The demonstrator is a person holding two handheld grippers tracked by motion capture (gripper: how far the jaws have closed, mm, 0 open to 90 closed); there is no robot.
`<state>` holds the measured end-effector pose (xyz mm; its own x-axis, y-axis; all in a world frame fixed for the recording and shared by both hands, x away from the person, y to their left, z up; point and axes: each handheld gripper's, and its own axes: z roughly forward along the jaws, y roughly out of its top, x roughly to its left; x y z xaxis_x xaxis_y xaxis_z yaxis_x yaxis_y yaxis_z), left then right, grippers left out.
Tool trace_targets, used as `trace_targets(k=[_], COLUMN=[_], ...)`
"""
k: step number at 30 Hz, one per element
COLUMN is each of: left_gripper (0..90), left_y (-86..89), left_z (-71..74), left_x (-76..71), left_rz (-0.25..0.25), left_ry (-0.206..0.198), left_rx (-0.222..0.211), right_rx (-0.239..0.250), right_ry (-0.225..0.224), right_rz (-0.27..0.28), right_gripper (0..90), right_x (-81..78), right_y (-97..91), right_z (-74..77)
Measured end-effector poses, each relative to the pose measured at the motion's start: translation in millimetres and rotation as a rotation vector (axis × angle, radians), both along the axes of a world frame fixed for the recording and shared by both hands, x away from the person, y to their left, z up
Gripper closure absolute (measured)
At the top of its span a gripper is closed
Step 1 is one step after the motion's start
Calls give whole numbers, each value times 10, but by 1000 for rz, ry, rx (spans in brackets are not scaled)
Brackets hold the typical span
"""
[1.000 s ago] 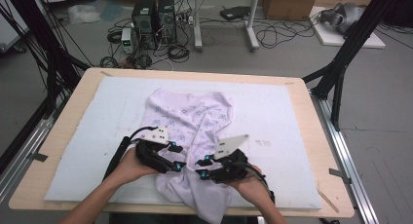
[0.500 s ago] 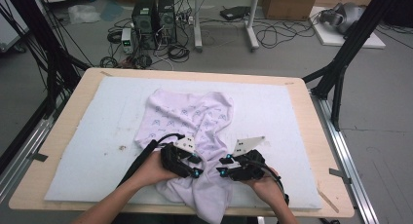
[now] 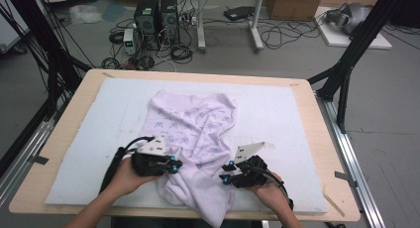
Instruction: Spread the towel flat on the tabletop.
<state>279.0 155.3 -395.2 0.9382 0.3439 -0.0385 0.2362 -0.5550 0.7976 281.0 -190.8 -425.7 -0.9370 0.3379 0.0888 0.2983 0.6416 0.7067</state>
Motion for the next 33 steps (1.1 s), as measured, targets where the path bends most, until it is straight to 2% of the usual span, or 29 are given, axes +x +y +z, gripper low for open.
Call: trace_targets(k=[3, 6, 8, 11, 14, 19, 22, 24, 27, 30, 32, 33], left_gripper=[865, 865, 865, 864, 844, 565, 500, 499, 504, 510, 524, 545], left_y=[262, 477, 595, 729, 790, 733, 616, 493, 323, 253, 238, 242], left_z=[42, 26, -27, -152, -179, 99, 225, 224, 103, -101, -243, -302], left_x=[-110, -201, -243, -272, -280, -255, -203, -169, -112, -29, 10, 21], left_rz=[39, 81, 106, 137, 148, 165, 143, 117, 84, 92, 93, 90], left_ry=[-23, -26, -21, 6, 19, -34, -48, -47, -27, 5, 29, 25], left_rx=[-2, 2, 12, 24, 22, -36, -67, -70, -24, 40, 96, 131], right_rx=[-21, -34, -41, -49, -20, 31, 41, 36, 22, 4, -27, -43], right_ry=[3, 9, 25, 62, 34, -29, -41, -37, -25, -9, -3, 0], right_rz=[8, 26, 46, 112, 119, 68, 52, 49, 57, 61, 63, 66], right_gripper=[625, 654, 691, 726, 710, 664, 650, 650, 631, 608, 592, 598], right_x=[-15, -69, -118, -203, -216, 5, 127, 184, 224, 253, 269, 271], right_y=[35, 65, 92, 163, 205, 276, 352, 409, 498, 568, 618, 644], right_z=[-30, -47, -63, -95, -10, 162, 174, 139, 68, -12, -71, -102])
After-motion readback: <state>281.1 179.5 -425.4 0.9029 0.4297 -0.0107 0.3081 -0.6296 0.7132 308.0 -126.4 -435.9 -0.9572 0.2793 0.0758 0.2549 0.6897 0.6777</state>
